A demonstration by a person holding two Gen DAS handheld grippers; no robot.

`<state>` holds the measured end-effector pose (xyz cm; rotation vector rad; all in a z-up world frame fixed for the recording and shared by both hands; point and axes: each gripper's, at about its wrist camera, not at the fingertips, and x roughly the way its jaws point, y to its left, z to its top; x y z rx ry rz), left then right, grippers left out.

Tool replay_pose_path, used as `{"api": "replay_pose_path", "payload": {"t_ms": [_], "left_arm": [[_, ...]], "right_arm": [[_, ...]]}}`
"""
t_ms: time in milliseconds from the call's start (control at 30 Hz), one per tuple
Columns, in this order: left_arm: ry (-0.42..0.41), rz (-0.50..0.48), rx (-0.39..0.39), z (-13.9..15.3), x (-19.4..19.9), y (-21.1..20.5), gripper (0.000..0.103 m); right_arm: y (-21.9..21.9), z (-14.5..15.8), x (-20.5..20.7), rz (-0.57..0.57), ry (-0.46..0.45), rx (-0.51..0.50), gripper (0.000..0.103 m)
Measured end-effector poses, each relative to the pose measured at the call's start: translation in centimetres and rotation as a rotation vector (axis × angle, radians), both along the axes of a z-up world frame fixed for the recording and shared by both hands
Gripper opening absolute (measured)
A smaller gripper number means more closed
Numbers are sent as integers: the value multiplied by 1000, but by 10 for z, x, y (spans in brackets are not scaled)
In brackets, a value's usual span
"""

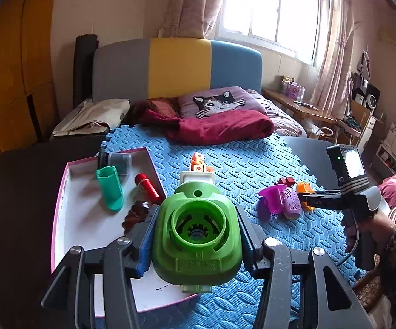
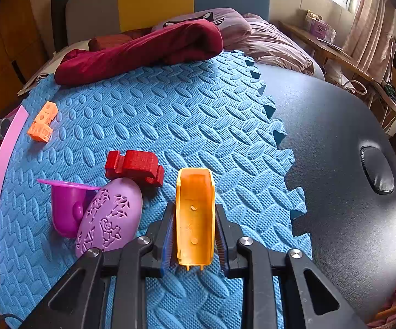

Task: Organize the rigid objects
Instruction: 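Lower the green plug piece into the tray and open the left gripper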

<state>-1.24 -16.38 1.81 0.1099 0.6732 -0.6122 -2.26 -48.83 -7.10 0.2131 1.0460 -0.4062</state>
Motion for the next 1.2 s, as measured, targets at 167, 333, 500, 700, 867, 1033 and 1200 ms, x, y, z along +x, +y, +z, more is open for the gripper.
{"api": "replay_pose_path", "payload": {"t_ms": [167,333,500,700,867,1033,1200], "left_arm": [[29,44,-19,-2,10,18,52],[75,148,-73,0,32,56,52],[116,287,-87,-11,61,98,52],[255,385,-90,-51,96,121,52],[300,392,-63,-70,115,114,52],[290,379,-56,-73,140,103,52],[311,360,9,-86,171,91,53]], "right_arm": [[1,0,0,2,2,-9,26],[4,0,0,12,6,-31,26],[6,0,0,21,9,-52,26],[7,0,0,24,10,-58,26],[7,0,1,27,10,-60,26],[7,0,1,28,10,-65,26],[8,0,1,31,9,-70,26]]}}
